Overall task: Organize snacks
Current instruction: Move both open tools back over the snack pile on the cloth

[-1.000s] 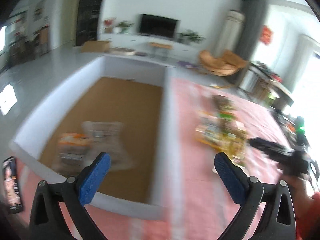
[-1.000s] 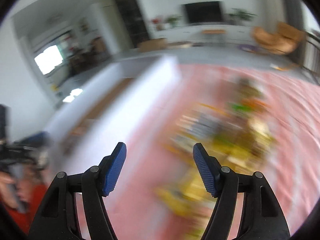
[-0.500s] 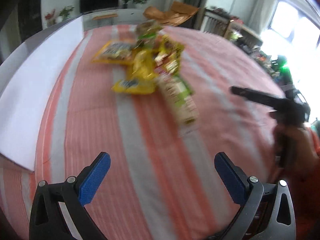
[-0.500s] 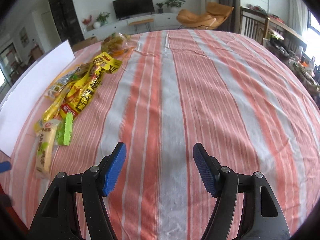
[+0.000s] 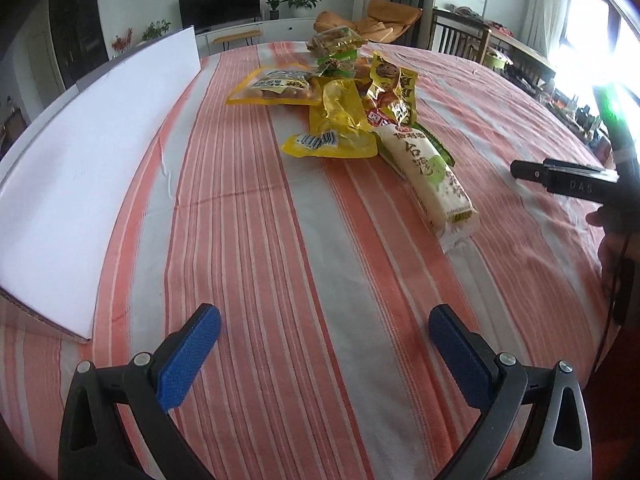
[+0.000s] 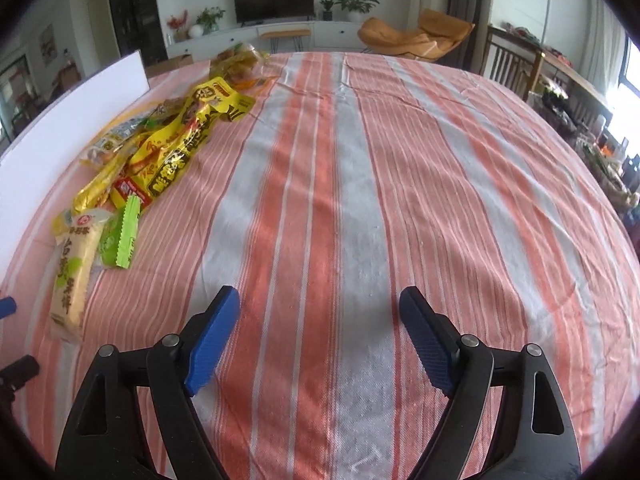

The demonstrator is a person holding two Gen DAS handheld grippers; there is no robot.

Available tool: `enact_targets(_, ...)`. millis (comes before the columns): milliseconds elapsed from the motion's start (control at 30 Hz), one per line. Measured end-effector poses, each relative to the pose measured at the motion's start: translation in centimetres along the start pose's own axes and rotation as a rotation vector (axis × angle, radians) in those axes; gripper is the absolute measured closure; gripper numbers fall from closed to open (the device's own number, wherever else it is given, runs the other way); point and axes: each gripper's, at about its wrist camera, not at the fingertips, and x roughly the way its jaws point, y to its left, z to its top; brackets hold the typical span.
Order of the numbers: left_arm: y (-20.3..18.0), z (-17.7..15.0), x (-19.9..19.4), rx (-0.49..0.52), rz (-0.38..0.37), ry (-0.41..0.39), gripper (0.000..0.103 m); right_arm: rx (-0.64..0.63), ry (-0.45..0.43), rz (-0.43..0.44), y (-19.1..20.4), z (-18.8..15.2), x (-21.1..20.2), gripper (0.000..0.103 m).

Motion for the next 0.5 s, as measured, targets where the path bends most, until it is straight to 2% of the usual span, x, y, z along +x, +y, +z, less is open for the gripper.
enact_targets(400, 0.01, -0.02, 0.12, -0.008, 0.027, 0.009, 0.0, -0.003, 0.001, -0.002, 0.05, -0.02, -0.02, 0.018)
enact_targets(500, 0.49, -0.34, -0.21, -0.042, 0.043, 0.023, 0.0, -0.003, 0.001, -0.002, 0.04, -0.02, -0.02, 0.017)
